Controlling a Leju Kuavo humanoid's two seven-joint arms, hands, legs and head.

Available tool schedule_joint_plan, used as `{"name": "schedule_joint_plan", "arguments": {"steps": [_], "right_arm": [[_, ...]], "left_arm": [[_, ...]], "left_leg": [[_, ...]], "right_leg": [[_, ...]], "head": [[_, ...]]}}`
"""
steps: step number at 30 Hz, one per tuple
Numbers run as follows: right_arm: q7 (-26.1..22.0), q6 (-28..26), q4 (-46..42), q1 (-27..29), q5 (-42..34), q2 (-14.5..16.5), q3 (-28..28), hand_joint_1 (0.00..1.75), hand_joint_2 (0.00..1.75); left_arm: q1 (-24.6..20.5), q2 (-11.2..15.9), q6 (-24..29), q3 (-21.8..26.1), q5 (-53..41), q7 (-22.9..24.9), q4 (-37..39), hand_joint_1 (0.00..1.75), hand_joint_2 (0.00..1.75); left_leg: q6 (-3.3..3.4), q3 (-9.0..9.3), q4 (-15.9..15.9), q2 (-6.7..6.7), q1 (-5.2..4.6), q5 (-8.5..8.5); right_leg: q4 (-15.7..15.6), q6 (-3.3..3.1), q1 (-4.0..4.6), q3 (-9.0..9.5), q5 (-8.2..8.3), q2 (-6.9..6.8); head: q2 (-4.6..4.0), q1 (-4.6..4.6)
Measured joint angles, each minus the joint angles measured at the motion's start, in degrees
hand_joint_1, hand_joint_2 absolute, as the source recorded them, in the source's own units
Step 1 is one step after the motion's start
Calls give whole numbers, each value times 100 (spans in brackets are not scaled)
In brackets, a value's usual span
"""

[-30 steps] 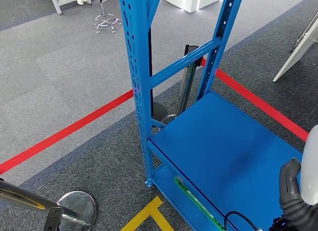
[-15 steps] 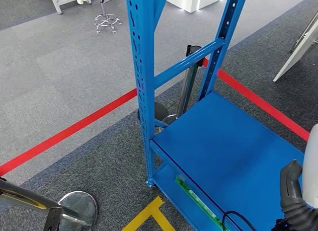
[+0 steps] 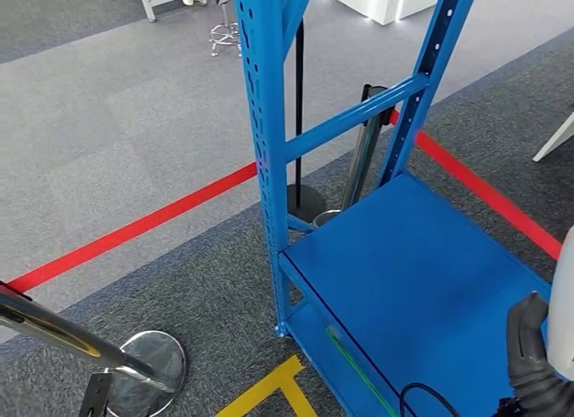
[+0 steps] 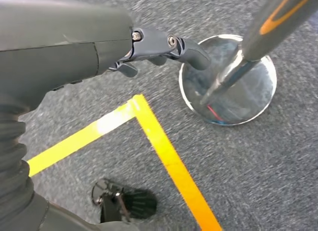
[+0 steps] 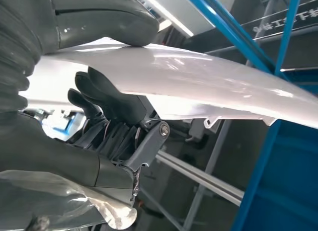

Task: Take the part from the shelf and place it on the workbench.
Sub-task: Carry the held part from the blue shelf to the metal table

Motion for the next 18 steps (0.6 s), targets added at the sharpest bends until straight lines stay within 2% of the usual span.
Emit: {"name": "schedule_joint_plan", "arguments": {"steps": [1, 3, 4, 5, 6, 7, 8, 10, 11, 12, 14, 15, 16, 18], "right_arm": [[-1, 0, -1, 0, 15, 0, 27, 175, 175], [-2, 0, -1, 4, 44, 0, 74, 175, 175], [-2, 0, -1, 4, 57, 0, 95, 175, 175], [-2, 0, 0, 5, 78, 0, 116, 175, 175], [-3, 0, 0, 5, 101, 0, 142, 175, 175], [-3, 0, 0, 5, 124, 0, 168, 175, 175], [-4, 0, 0, 5, 144, 0, 195, 175, 175], [-4, 0, -1, 6, 175, -1, 244, 175, 175], [-3, 0, -2, 8, 189, -3, 268, 175, 175], [-3, 0, -3, 8, 203, -7, 293, 175, 175], [-2, 0, -5, 6, 219, -13, 338, 175, 175], [-2, 0, -7, 4, 224, -16, 359, 175, 175], [-2, 0, -9, 5, 227, -19, 373, 175, 175], [1, 0, -13, 7, 236, -25, 392, 175, 175]], "left_arm": [[-1, -3, 1, 0, 0, 0, 0, 0, 175], [-13, -13, 1, 0, 0, 0, -1, 0, 175], [-17, -14, 1, 0, 1, 0, -1, 0, 175], [-13, -14, 1, 1, 1, 0, -1, 0, 175], [-6, -13, 1, 2, 2, 0, -1, 0, 175], [0, -12, 2, 3, 2, 0, -1, 0, 175], [3, -10, 2, 3, 2, 0, -1, 0, 175], [-6, -10, 3, 3, 2, -1, -1, 0, 175], [-15, -10, 3, 2, 2, -1, -1, 0, 175], [-19, -9, 6, 2, 2, -2, -1, 0, 175], [-11, -4, 12, 2, 2, -2, -1, 0, 175], [-2, -4, 15, 3, 2, -2, -1, 0, 175], [0, -7, 15, 3, 2, -2, -1, 0, 175], [-11, -11, 17, 3, 2, -3, -1, 0, 175]], "left_leg": [[-27, -77, 169, 108, -3, -104], [-68, -386, 852, 347, -7, -458], [-85, -578, 1267, 396, -2, -633], [-95, -710, 1553, 410, 0, -716], [-99, -748, 1639, 418, 1, -689], [-96, -668, 1483, 436, 0, -552], [-85, -486, 1130, 489, -2, -343], [-38, -83, 356, 734, -42, -68], [-5, 32, 127, 836, -65, -31], [31, 71, 37, 886, -89, -61], [105, 56, 14, 795, -95, -73], [140, 55, 0, 732, -86, -65], [174, 55, -16, 672, -72, -51], [222, 56, -33, 553, -52, -41]], "right_leg": [[-17, -39, -3, 18, 7, -83], [-29, -96, 12, 47, -7, -254], [-28, -112, 23, 57, -19, -342], [-27, -120, 30, 67, -31, -422], [-26, -121, 33, 79, -45, -497], [-26, -116, 34, 100, -62, -567], [-26, -106, 34, 130, -84, -634], [-20, -54, 58, 164, -146, -749], [-18, -22, 77, 170, -176, -801], [-20, 11, 96, 173, -202, -855], [-34, 64, 107, 231, -238, -949], [0, 89, 98, 237, -289, -891], [135, 109, 88, 188, -388, -764], [792, 131, 71, -144, -729, -436]], "head": [[0, -15], [0, -43], [0, -47], [0, -47], [0, -48], [0, -49], [0, -48], [0, -51], [0, -50], [0, -45], [0, -33], [0, -25], [0, -21], [0, -5]]}}
